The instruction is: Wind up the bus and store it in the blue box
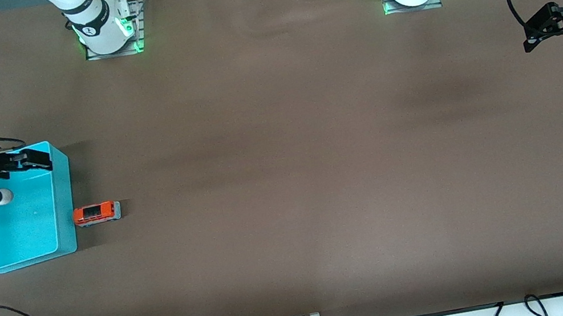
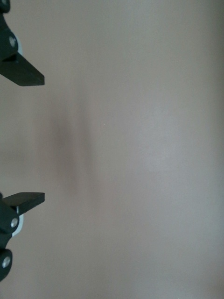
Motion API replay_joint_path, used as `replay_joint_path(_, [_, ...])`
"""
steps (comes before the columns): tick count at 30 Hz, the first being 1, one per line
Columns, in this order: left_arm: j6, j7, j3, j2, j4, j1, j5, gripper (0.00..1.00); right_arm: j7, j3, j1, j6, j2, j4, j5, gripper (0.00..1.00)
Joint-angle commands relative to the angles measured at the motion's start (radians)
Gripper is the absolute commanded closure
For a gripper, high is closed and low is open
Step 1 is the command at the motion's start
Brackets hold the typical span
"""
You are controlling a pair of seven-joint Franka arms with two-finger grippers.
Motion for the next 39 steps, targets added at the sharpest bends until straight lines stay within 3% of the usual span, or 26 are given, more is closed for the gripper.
replay_joint_path(1, [-0.023, -0.012, 0.009, 0.001, 0.037, -0.008, -0.011, 0.00, 0.007, 0.017, -0.003, 0.085, -0.023, -0.093, 0.011, 0.00])
replay_joint_path(26, [-0.023, -0.009, 0.006, 0.010, 0.040, -0.008, 0.042, 0.00, 0.022, 0.022, -0.004, 0.467, 0.020, -0.365, 0.011, 0.00])
replay_joint_path(33, [-0.023, -0.012, 0.008, 0.015, 0.042, -0.008, 0.042, 0.00, 0.338, 0.046, -0.004, 0.565, 0.035, -0.416, -0.001, 0.00])
replay_joint_path(39, [-0.023, -0.012, 0.008, 0.017, 0.042, -0.012, 0.042, 0.00, 0.415, 0.057, -0.006, 0.645, 0.056, -0.439, 0.002, 0.00])
